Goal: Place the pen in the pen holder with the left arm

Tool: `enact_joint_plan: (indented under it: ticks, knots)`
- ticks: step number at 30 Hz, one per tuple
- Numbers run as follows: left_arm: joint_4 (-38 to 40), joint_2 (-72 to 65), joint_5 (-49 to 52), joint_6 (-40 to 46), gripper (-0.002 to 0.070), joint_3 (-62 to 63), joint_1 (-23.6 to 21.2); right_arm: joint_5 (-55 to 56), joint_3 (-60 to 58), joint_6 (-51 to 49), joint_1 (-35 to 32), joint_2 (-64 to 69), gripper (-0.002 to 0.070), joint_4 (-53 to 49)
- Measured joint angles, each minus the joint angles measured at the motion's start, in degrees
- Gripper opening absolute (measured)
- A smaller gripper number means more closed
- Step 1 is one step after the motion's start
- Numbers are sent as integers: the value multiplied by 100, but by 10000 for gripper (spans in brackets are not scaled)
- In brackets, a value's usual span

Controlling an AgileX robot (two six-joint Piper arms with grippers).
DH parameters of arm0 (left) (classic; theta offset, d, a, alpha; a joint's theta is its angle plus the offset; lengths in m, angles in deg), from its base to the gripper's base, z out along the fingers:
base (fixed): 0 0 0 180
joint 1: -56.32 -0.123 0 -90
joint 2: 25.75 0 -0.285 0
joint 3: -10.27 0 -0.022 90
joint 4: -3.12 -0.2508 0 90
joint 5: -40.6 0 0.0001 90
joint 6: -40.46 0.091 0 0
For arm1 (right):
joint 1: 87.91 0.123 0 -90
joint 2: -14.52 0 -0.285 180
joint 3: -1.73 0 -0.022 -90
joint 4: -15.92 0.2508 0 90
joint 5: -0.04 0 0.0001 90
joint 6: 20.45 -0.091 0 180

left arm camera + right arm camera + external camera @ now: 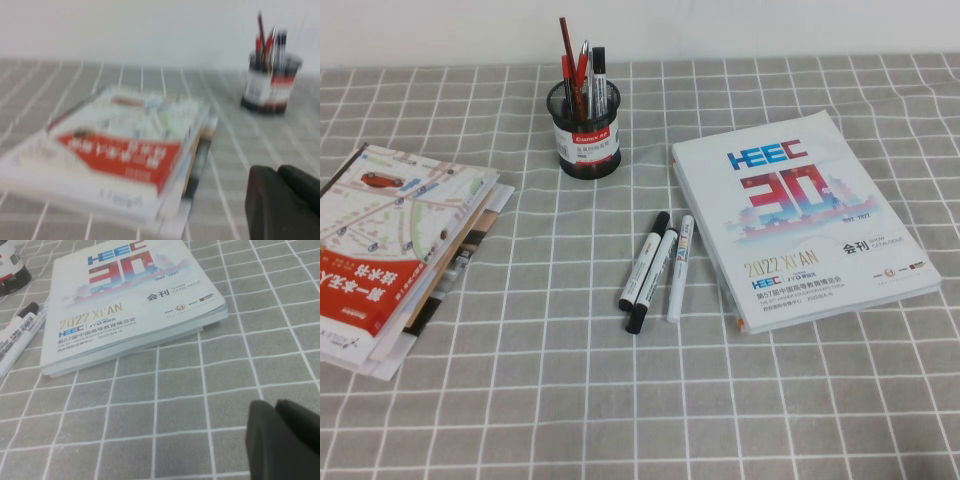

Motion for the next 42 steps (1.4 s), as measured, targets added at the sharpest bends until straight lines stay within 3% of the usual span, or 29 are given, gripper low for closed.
enact_joint_plan:
  ticks: [8,42]
  knots:
    - [-656,13,1147,8,-1,-13,0,0,0,0,0,0,-15,0]
    - [-730,13,1190,8,-2,-13,0,0,0,0,0,0,-15,0]
